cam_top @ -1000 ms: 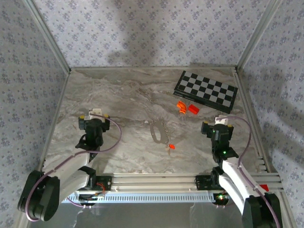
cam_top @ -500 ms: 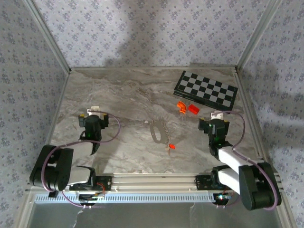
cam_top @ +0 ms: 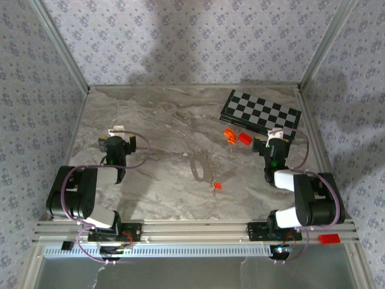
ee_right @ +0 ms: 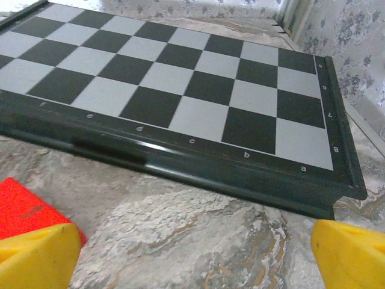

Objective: Put the keys on the keyring

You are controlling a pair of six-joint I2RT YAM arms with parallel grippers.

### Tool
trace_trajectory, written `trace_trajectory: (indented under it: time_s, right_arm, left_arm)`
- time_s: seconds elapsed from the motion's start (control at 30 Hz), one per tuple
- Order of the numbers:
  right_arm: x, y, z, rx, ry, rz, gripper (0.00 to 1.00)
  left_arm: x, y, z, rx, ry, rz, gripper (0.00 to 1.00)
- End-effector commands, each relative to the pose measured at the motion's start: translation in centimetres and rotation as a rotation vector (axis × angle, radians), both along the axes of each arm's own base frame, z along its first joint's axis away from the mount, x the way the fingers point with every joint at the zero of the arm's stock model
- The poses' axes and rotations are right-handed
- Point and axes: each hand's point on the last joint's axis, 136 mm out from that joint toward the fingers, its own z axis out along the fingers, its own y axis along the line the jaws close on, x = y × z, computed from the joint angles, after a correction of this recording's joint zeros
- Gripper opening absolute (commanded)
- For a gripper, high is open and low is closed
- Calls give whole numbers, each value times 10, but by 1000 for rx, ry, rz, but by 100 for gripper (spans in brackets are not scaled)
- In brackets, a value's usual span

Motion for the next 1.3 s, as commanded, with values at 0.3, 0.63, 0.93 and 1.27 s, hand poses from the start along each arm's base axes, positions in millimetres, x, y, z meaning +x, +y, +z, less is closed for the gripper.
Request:
trace_trajectory:
  time_s: [0.3,0.63,0.93,1.27]
  right_arm:
    - [14,-10,-1,7,-43,-14,100]
    - [12,-17,2,-10,-61,-66,100]
    - [12,-16,2,-17,-60,-66,100]
    - [11,-15,0,-6,-56,-58,100]
  left_arm:
    - [12,1,-6,-145,13,-63,100]
    - [9,1,-12,-152,-4,-78,100]
    - [9,1,-11,-149,-8,-79,100]
    - [10,-9,-12,-153,3,-138,100]
